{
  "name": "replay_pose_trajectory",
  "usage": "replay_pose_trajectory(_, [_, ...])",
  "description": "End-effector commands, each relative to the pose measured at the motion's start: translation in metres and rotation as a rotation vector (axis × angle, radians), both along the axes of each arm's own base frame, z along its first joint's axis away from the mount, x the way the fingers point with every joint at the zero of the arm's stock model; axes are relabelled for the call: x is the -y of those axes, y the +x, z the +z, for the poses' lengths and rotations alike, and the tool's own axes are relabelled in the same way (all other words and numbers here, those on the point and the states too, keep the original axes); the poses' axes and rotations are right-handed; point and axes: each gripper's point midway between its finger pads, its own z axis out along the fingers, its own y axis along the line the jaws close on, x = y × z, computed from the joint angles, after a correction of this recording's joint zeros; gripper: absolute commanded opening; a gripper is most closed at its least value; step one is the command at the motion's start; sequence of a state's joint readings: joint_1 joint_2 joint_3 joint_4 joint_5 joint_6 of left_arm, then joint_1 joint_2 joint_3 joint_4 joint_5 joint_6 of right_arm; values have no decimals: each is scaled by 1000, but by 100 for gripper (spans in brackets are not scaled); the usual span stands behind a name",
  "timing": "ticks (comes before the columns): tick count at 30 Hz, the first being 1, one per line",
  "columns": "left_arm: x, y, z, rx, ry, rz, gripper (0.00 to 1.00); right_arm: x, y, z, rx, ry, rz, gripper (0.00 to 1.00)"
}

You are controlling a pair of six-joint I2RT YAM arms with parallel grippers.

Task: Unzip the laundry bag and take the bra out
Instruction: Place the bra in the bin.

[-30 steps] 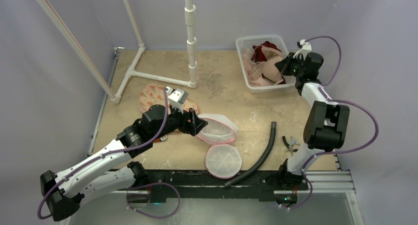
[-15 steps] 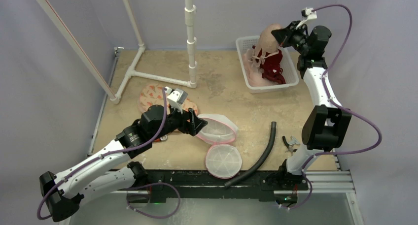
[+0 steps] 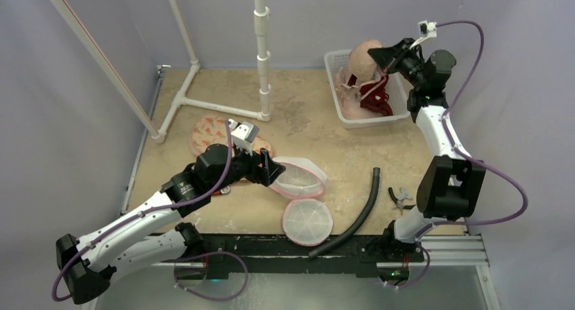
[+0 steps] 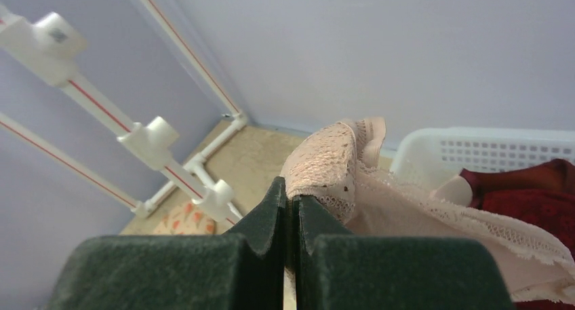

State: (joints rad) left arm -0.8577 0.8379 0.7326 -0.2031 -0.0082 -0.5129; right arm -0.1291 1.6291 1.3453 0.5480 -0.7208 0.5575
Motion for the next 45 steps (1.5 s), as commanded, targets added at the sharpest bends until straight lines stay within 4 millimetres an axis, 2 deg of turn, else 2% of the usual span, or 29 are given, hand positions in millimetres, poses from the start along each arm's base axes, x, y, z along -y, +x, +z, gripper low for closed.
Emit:
replay_pose_trajectory(1, [1,3,8,23,-23,8,73,-5,-23,48,117,62,-8,0])
replay_pose_trajectory(9, [-1,2,4,17,-14,12,73,9,-15,-18,-40,128,-92,0])
replay_pose_trajectory(13, [-2,2,3,16,-10,15,73,7,-24,-26,-17,156,-91,0])
replay_pose_trajectory(18, [-1,3,4,16,-11,15,73,3,-37,-26,-28,207,-72,0])
replay_pose_trajectory(25, [1,3,2,9,-15,10,73,-13,-70,7,46,295,5,0])
replay_pose_trajectory(30, [2,4,0,4,-10,10,73,-12,-77,18,53,305,-13,0])
replay_pose_trajectory(32, [2,4,-1,2,-8,11,73,-11,-76,11,21,311,-22,0])
replay_pose_trajectory(36, [2,4,-3,-1,-5,13,73,3,-65,-16,-55,361,-72,0])
replay_pose_trajectory(40, [1,4,-5,-5,-1,16,73,16,-48,-46,-125,397,-112,0])
replay_pose_trajectory(45, [1,6,-7,-6,11,22,73,30,-25,-75,-171,417,-144,0])
